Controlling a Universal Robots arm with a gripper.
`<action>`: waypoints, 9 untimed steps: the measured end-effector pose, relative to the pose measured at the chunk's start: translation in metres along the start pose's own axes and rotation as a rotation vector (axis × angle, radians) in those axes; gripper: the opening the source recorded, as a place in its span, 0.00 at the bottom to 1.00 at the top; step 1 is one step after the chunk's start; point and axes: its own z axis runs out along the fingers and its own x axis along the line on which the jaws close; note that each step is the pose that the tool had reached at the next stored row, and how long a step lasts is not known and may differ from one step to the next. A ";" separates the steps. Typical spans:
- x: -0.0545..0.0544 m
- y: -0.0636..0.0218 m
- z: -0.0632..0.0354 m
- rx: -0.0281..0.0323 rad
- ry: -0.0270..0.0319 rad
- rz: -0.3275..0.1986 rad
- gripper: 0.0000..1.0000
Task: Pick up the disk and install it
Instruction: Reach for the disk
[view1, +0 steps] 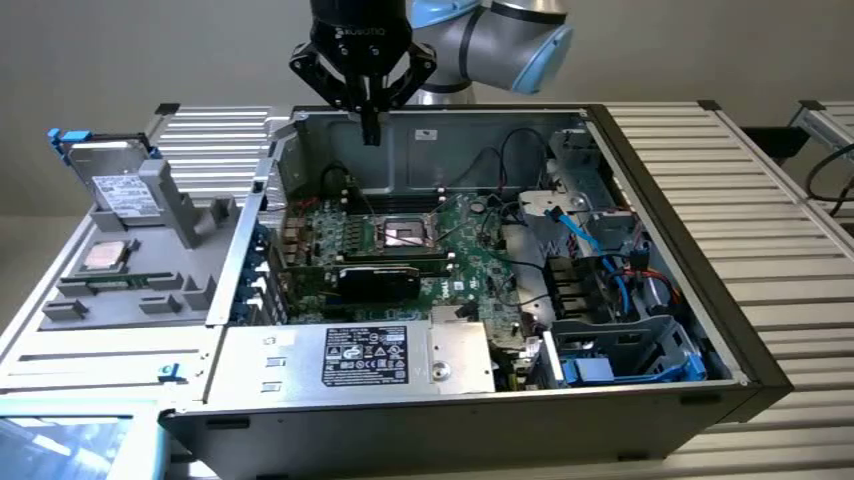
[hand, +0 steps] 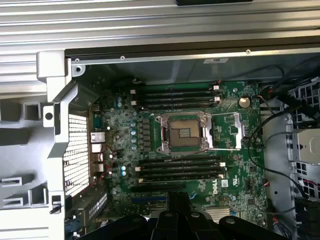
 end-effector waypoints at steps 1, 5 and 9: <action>0.000 0.0000 0.0000 0.0001 0.0000 0.000 0.12; 0.000 0.0000 0.0000 0.0000 0.0000 0.000 0.12; 0.005 0.0031 0.0000 0.0012 0.0000 0.000 0.12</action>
